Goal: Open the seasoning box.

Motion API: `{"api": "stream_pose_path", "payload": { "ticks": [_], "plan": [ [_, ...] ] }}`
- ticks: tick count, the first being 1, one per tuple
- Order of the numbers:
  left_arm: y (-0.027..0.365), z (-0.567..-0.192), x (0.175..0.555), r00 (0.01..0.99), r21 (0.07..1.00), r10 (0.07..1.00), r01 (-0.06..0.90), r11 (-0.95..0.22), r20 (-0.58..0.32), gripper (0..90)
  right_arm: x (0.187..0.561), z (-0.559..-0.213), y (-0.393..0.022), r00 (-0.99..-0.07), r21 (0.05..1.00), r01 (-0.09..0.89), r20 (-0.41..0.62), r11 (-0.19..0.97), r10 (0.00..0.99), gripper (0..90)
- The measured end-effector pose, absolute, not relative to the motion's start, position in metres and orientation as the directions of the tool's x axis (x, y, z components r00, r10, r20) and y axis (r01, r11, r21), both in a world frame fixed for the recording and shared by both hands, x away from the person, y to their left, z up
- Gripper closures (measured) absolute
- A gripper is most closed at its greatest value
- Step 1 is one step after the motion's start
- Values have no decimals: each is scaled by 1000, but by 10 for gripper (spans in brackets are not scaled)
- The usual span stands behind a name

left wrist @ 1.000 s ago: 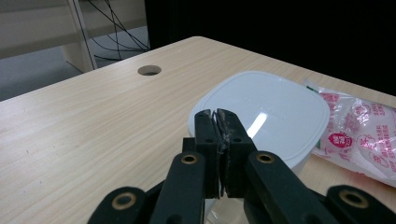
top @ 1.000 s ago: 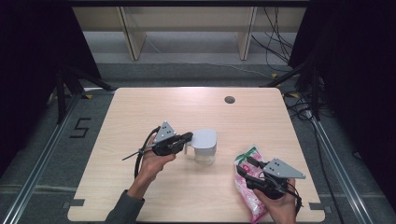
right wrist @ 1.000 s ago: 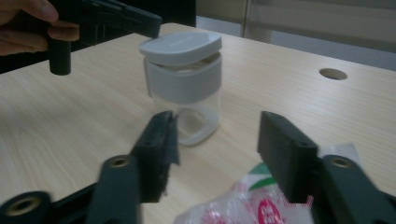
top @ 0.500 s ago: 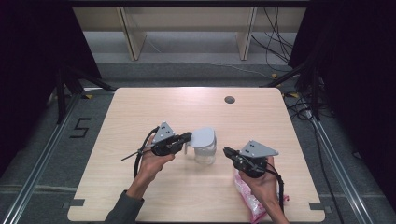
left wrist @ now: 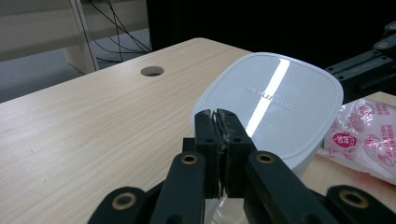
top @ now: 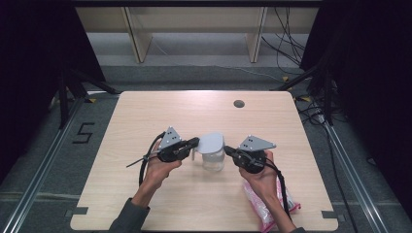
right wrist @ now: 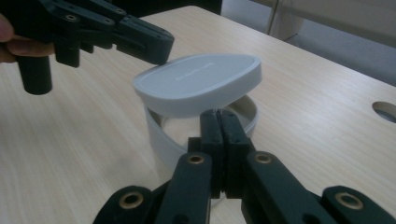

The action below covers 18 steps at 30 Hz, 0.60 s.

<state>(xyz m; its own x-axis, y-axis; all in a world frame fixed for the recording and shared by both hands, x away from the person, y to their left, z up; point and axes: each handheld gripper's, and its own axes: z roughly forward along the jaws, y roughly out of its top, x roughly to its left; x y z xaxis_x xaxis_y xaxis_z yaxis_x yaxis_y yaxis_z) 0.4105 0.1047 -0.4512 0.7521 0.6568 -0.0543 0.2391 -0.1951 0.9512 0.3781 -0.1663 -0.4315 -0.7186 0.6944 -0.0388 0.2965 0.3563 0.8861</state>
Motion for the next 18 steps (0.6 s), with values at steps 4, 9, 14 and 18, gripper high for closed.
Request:
{"api": "stream_pose_path", "payload": {
  "ticks": [4,9,14,18],
  "plan": [
    [106,-452,411,751,950,658,242,-196,-56,869,382,-432,-168,-732,877,292,-53,382,679,900],
    [108,-454,413,742,950,669,242,-194,-52,864,381,-433,-162,-730,886,311,-8,343,684,900],
    [109,-454,413,737,950,674,244,-196,-50,847,380,-430,-159,-742,882,304,-17,360,670,900],
    [112,-451,410,737,952,675,236,-194,-45,699,379,-426,-155,-747,888,290,-23,357,665,900]
  ]
}}
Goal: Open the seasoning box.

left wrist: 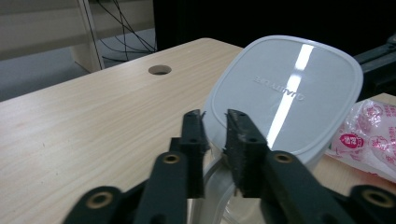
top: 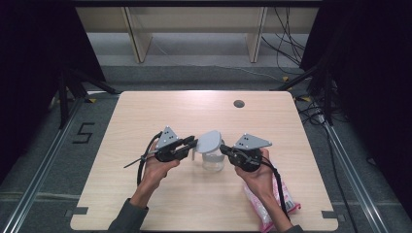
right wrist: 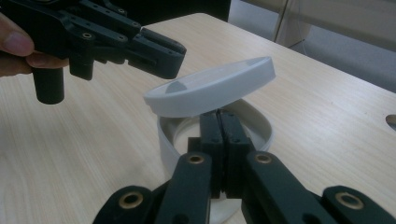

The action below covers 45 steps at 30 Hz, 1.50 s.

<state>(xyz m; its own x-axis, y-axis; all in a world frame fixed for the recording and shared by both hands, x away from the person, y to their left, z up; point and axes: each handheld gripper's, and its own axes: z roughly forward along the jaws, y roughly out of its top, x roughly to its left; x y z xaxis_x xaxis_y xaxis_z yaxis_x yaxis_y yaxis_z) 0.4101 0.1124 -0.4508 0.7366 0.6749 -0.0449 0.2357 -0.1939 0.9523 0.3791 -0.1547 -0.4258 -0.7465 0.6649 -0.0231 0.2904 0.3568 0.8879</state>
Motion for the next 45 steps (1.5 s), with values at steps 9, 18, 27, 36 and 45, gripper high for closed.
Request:
{"api": "stream_pose_path", "payload": {
  "ticks": [9,18,27,36,45],
  "plan": [
    [128,-455,384,777,931,629,240,-276,-14,422,380,-422,-149,-752,888,284,-27,361,658,900],
    [137,-465,368,741,901,671,276,-334,21,302,381,-420,-135,-776,890,248,-53,382,628,897],
    [149,-472,353,712,903,702,298,-311,7,268,381,-418,-121,-780,902,232,-50,364,624,894],
    [151,-475,349,730,900,683,280,-334,27,255,378,-417,-107,-807,911,205,-49,357,589,889],
    [151,-477,348,709,898,705,307,-314,4,249,375,-409,-157,-758,891,245,-70,382,649,747]
  ]
}}
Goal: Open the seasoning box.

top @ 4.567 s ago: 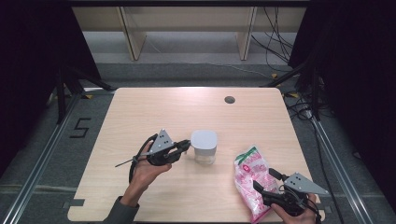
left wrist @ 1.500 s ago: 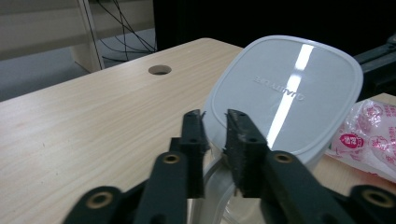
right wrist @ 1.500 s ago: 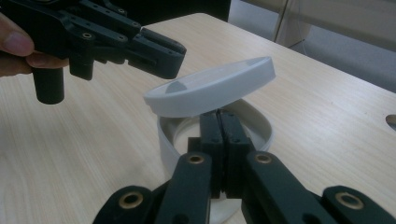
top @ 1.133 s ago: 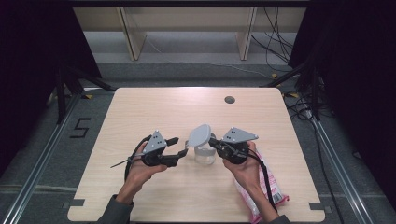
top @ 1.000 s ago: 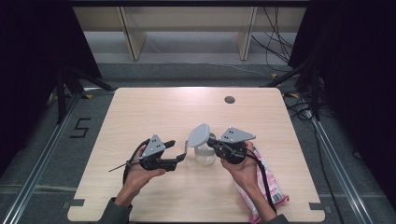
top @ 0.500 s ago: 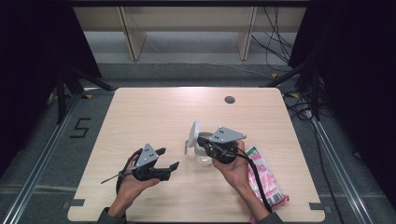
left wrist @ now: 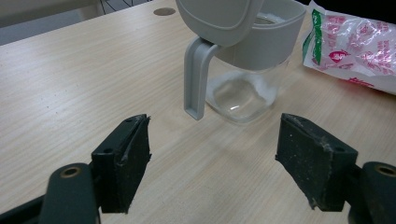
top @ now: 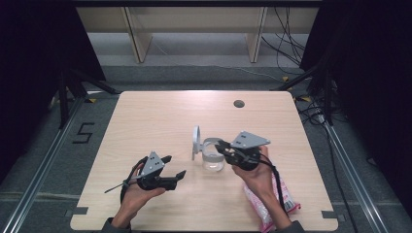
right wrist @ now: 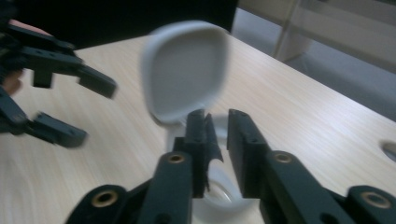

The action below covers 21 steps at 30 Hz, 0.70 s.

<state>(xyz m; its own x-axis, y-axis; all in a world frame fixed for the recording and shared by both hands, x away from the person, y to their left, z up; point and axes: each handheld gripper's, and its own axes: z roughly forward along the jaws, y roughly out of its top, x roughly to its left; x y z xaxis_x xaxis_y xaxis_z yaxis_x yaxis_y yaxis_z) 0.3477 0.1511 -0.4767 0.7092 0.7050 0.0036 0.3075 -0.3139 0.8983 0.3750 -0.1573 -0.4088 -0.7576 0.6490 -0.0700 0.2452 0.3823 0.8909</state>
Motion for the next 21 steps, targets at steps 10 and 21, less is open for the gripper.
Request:
{"api": "stream_pose_path", "payload": {
  "ticks": [10,21],
  "plan": [
    [152,-479,346,727,896,686,290,-335,21,248,368,-421,-254,-632,842,423,10,334,775,541],
    [151,-483,344,713,893,701,324,-312,-14,248,364,-455,-296,-539,754,597,125,273,833,452]
  ]
}}
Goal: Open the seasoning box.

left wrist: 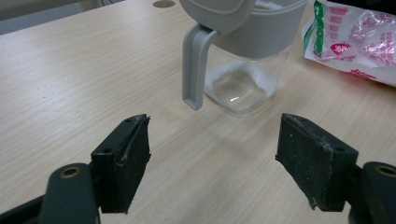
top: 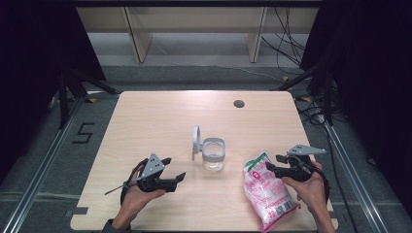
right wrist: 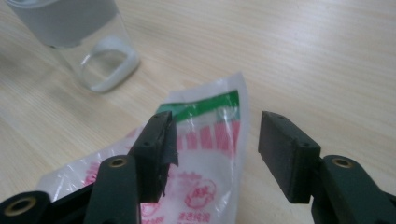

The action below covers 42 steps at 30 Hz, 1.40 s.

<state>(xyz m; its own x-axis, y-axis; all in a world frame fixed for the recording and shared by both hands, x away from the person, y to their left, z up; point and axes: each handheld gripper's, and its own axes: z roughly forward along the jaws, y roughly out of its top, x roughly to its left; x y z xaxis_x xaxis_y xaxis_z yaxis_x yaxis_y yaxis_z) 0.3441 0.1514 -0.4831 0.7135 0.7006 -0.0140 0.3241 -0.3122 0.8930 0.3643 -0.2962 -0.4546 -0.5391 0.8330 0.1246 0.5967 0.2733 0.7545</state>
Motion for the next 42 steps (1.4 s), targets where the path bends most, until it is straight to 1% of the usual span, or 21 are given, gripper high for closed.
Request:
{"api": "stream_pose_path", "payload": {
  "ticks": [2,3,4,9,12,13,14,16,19,22,23,24,25,26,27,29,31,34,35,40,42],
  "plan": [
    [152,-481,345,716,898,698,313,-310,-9,248,365,-459,-298,-534,751,604,134,265,835,462],
    [153,-480,344,714,897,700,310,-317,1,248,368,-461,-300,-551,755,587,108,292,827,462],
    [152,-481,344,715,896,699,315,-313,-8,248,366,-462,-299,-537,736,615,129,282,834,463],
    [152,-483,345,721,896,692,315,-313,-12,242,373,-474,-297,-542,708,639,139,300,829,432],
    [150,-483,344,735,895,678,310,-322,-10,239,375,-478,-293,-548,687,654,139,318,825,455],
    [148,-484,343,733,897,679,319,-305,-30,239,374,-477,-291,-523,662,688,167,297,836,478],
    [149,-483,345,744,898,668,293,-329,2,239,377,-480,-292,-538,675,672,163,304,827,500],
    [149,-483,343,734,896,679,312,-317,-15,239,378,-481,-293,-555,655,686,190,317,810,618],
    [152,-481,344,725,899,689,314,-306,-19,241,377,-484,-296,-561,693,660,195,291,804,771],
    [153,-481,344,730,897,684,303,-322,-1,254,376,-483,-298,-574,706,646,199,290,794,826],
    [153,-481,345,735,898,678,295,-326,5,255,376,-482,-300,-577,705,636,164,313,800,849],
    [151,-482,344,724,897,689,322,-302,-28,255,375,-481,-302,-579,702,636,158,321,800,867],
    [152,-482,344,728,897,686,312,-314,-13,255,375,-482,-304,-581,714,626,159,313,798,878],
    [152,-482,345,735,895,679,298,-332,7,255,375,-481,-308,-586,718,613,133,330,800,885],
    [153,-482,345,733,893,680,301,-333,6,255,373,-480,-310,-563,712,634,157,302,811,889],
    [153,-481,343,723,900,690,315,-301,-22,255,374,-481,-319,-579,734,603,132,313,805,893],
    [155,-479,344,720,903,694,310,-298,-19,256,369,-479,-325,-525,720,640,154,269,837,894],
    [158,-478,344,709,903,706,312,-295,-14,256,366,-478,-336,-514,743,618,133,258,847,897],
    [160,-477,345,719,904,696,294,-310,5,257,360,-477,-338,-485,748,628,158,217,860,897],
    [161,-477,344,705,903,709,312,-295,-12,257,340,-475,-357,-444,762,620,148,184,884,899],
    [160,-477,344,708,902,706,313,-297,-14,257,329,-475,-363,-407,758,637,179,138,895,899]
  ]
}}
